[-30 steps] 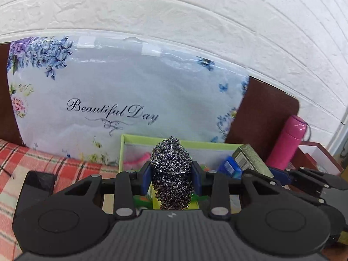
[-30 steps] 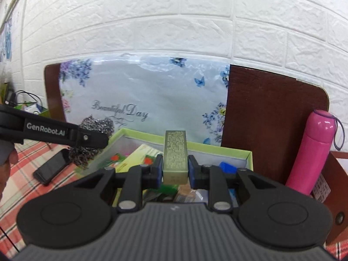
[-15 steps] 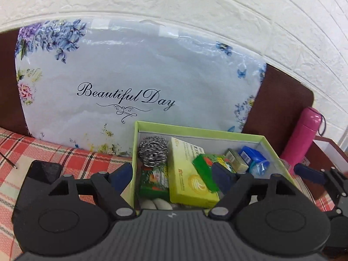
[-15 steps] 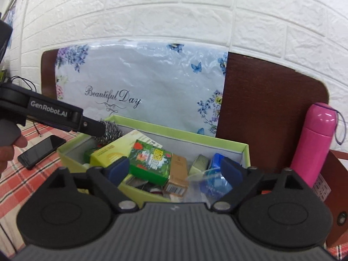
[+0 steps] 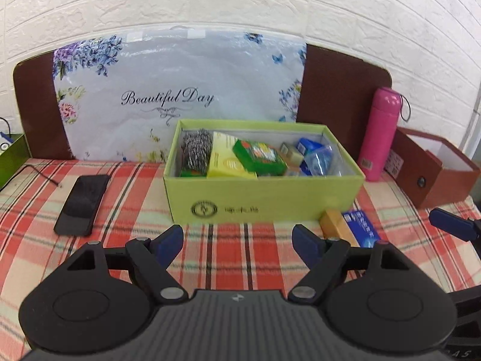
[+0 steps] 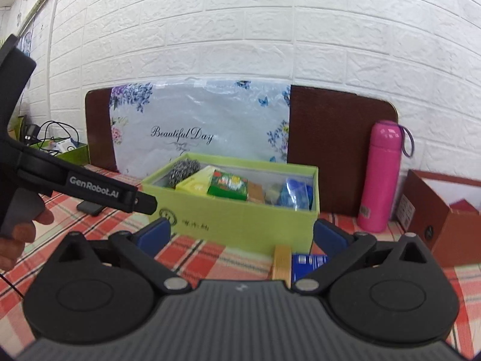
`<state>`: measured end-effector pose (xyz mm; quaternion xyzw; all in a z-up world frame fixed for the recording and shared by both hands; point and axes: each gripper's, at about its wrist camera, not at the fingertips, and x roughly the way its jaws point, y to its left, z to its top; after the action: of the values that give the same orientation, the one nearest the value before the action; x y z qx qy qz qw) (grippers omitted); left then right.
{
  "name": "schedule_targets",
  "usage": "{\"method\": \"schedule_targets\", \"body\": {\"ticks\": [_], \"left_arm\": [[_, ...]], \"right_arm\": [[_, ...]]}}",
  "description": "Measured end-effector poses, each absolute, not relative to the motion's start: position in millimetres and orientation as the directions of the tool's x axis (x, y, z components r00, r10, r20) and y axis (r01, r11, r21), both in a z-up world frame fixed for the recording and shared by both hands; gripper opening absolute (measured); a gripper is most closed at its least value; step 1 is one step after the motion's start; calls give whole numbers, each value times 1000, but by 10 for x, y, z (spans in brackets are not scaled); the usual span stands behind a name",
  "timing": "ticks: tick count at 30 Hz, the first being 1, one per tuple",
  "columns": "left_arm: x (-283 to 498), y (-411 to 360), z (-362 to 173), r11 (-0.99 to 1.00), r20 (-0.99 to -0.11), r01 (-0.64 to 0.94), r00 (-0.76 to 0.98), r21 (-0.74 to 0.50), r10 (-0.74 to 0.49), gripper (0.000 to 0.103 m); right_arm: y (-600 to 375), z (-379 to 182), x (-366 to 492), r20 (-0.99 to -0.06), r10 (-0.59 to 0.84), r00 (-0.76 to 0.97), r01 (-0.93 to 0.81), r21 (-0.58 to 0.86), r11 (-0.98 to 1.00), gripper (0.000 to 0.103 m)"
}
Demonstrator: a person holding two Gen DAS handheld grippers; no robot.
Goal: Organize objects
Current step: 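Withdraw both tools from the lime-green box, then grasp the gold box with the left tool while the right tool grasps the blue medicine box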
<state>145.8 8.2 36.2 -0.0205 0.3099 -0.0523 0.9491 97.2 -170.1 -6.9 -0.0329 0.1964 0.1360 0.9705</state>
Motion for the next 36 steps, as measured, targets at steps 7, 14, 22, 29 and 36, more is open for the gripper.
{"method": "schedule_targets", "body": {"ticks": [7, 14, 22, 29, 36], "left_arm": [[1166, -44, 152, 991, -611, 107, 780, -84, -136, 82], [1038, -107, -106, 972, -618, 158, 751, -174, -233, 82], [1138, -180, -115, 969, -618, 155, 748, -192, -242, 82], [1367, -353, -103, 960, -604, 176, 749, -216, -273, 82], [1863, -893, -233, 947, -604, 226, 729, -230, -321, 82]], "right_arm": [[-1863, -310, 615, -436, 211, 875, -237, -4, 972, 103], [-2092, -660, 591, -500, 153, 853, -175, 2, 985, 103], [-2263, -880, 1087, -557, 112, 823, -140, -8, 990, 96], [-2277, -1103, 1597, -616, 82, 784, -104, 0, 995, 56], [-2452, -1092, 1225, -613, 93, 784, -73, 58, 996, 55]]}}
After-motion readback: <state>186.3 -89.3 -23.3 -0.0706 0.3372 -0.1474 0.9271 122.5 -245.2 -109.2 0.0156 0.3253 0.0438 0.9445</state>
